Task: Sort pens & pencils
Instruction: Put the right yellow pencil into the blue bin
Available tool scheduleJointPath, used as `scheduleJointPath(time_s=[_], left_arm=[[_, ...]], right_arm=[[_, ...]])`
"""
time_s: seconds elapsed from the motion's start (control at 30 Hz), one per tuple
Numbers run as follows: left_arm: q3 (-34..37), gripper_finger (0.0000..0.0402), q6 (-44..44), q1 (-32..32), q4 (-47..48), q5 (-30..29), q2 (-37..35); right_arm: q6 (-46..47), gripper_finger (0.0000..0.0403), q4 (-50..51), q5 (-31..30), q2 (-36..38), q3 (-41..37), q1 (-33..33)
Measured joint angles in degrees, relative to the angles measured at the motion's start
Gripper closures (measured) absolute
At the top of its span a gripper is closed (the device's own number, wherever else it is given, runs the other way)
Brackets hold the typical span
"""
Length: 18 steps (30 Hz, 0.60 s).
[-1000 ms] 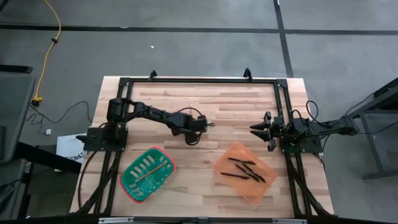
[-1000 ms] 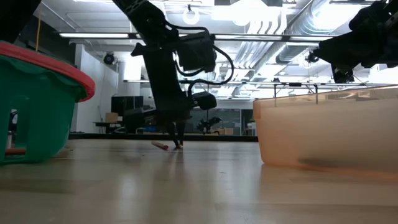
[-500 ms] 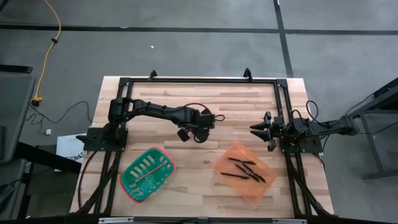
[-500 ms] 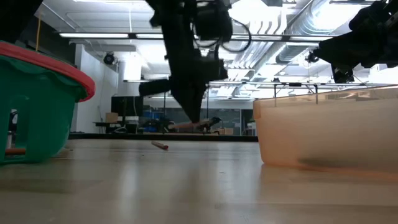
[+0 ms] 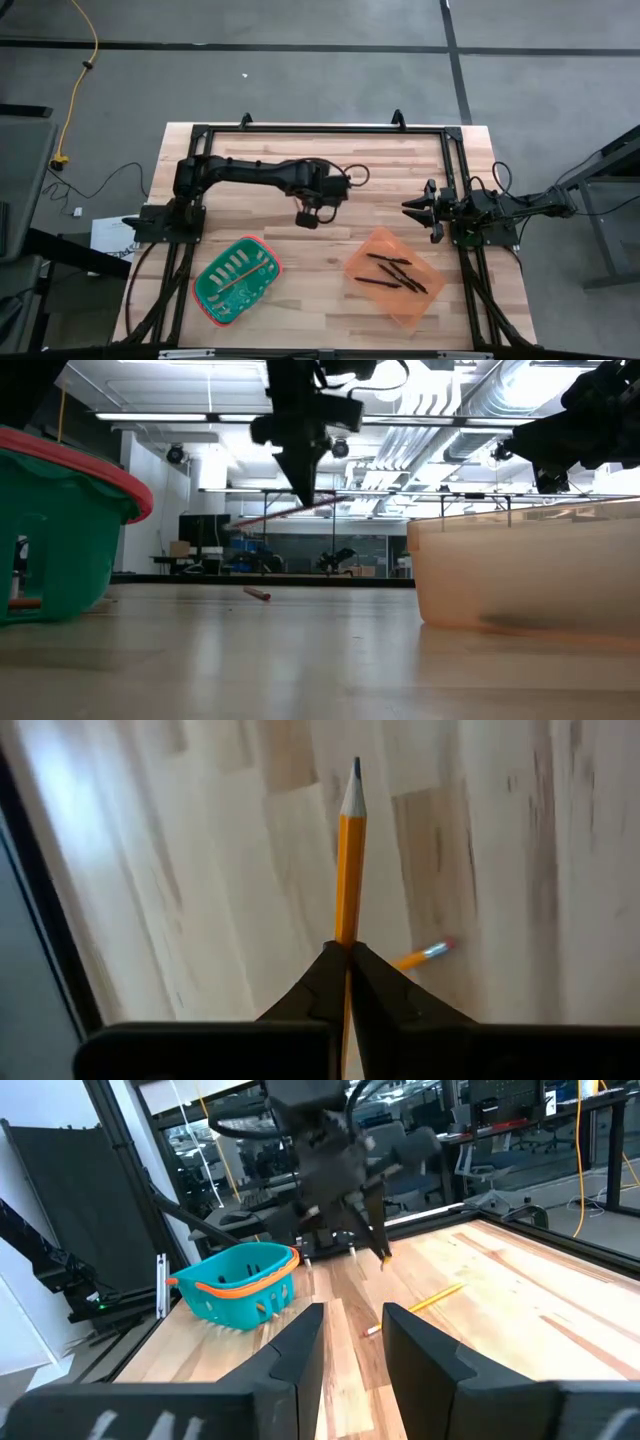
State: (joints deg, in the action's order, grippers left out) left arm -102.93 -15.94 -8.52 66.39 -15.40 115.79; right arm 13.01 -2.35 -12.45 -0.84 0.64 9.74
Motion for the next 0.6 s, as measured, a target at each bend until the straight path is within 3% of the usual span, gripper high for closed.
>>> scheduleJointPath(time_s=[0.23,0.6], left_arm=[[-5.2,0.0400,21.4,0.3,8.7,1.9,-0.1],[-7.8,0.0400,36.8,7.2,20.0,3.2,-0.1]], right_arm=[[0.0,0.0306,0.0,0.0,0.0,0.0,0.0],[0.0,0.0306,0.0,0.0,0.0,0.0,0.0]])
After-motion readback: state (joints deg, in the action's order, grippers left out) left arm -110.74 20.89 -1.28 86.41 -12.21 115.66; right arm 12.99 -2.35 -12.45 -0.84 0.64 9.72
